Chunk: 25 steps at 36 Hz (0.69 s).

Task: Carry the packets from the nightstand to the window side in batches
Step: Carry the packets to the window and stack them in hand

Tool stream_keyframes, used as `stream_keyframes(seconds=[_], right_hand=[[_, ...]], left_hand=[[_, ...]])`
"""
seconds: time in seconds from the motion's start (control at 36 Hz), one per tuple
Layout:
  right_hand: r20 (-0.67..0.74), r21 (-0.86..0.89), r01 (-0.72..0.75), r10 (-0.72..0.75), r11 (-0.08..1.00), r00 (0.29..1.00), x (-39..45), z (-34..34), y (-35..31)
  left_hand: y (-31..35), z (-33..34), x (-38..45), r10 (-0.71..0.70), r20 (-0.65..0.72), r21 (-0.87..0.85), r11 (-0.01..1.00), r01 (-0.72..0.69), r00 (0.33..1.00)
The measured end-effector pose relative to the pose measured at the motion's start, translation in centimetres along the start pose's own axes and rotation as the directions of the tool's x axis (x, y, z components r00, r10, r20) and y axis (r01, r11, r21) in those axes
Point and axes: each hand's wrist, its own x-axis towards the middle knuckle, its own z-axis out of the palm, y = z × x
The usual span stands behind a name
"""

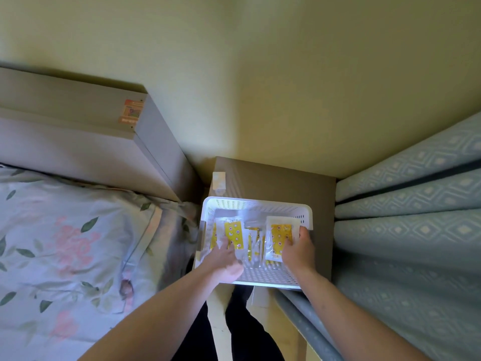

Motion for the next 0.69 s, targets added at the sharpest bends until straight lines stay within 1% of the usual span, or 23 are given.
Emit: stream_keyframes(seconds=[0.06, 0.11, 0.17, 0.19, 0.25, 0.28, 0.33, 0.39, 0.44, 0.5, 0.53, 0.61, 0.67, 0.69], right_hand=[[0.039, -0.056, -0.018, 0.020, 0.998, 0.999, 0.7, 0.6, 0.1], [0.108, -0.181, -0.017, 0.037, 0.983, 0.993, 0.9, 1.1, 0.6], [0.170, -0.302, 0.039, 0.013, 0.952, 0.985, 0.5, 1.7, 1.1], [0.201, -0.332, 0.073, -0.005, 0.940, 0.980, 0.2, 2.1, 1.2], [0.273, -0.393, 0.160, -0.052, 0.906, 0.961, 0.0, 2.9, 1.5], [0.315, -0.437, 0.218, -0.079, 0.873, 0.946, 0.1, 3.3, 1.8], [0.399, -0.494, 0.323, -0.120, 0.807, 0.909, 0.7, 3.8, 2.4], [0.496, -0.518, 0.386, -0.099, 0.763, 0.863, 1.3, 4.2, 2.8], [0.583, -0.554, 0.428, -0.034, 0.714, 0.812, 1.6, 4.4, 2.9], [0.615, -0.592, 0.428, 0.041, 0.683, 0.787, 1.9, 4.6, 3.0], [0.615, -0.606, 0.413, 0.071, 0.680, 0.785, 1.9, 4.7, 2.8], [0.594, -0.614, 0.328, 0.147, 0.718, 0.791, 2.1, 4.6, 2.0], [0.575, -0.633, 0.286, 0.189, 0.719, 0.796, 2.2, 4.7, 1.6], [0.556, -0.629, 0.237, 0.214, 0.741, 0.803, 2.1, 4.7, 1.6]], left_hand=[[0.3, -0.4, -0.5, -0.010, 0.001, 0.021, 1.000, 0.010, 1.000], [0.1, 0.0, -0.3, -0.061, 0.007, 0.060, 0.996, 0.060, 0.998], [0.1, 0.4, 0.0, -0.086, 0.012, 0.108, 0.991, 0.084, 0.996], [0.2, 0.5, -0.2, -0.083, 0.003, 0.087, 0.993, 0.082, 0.997], [0.5, 0.6, 0.1, -0.043, -0.060, 0.059, 0.997, 0.046, 0.997], [0.7, 0.7, 0.2, -0.009, -0.097, 0.057, 0.998, 0.015, 0.995], [0.8, 0.7, 0.5, 0.042, -0.114, 0.089, 0.996, -0.031, 0.993], [0.7, 0.7, 0.8, 0.079, -0.083, 0.139, 0.988, -0.067, 0.993], [-0.1, 1.3, 1.4, 0.056, -0.048, 0.166, 0.985, -0.048, 0.997], [-0.5, 1.7, 1.6, 0.056, -0.028, 0.212, 0.976, -0.049, 0.998], [-0.5, 1.7, 1.4, 0.054, -0.015, 0.207, 0.977, -0.050, 0.998], [-0.3, 1.7, 1.0, 0.056, -0.002, 0.183, 0.981, -0.055, 0.998], [-0.1, 1.8, 0.4, 0.062, -0.007, 0.152, 0.986, -0.060, 0.998], [0.0, 1.9, -0.1, 0.050, -0.010, 0.125, 0.991, -0.049, 0.999]])
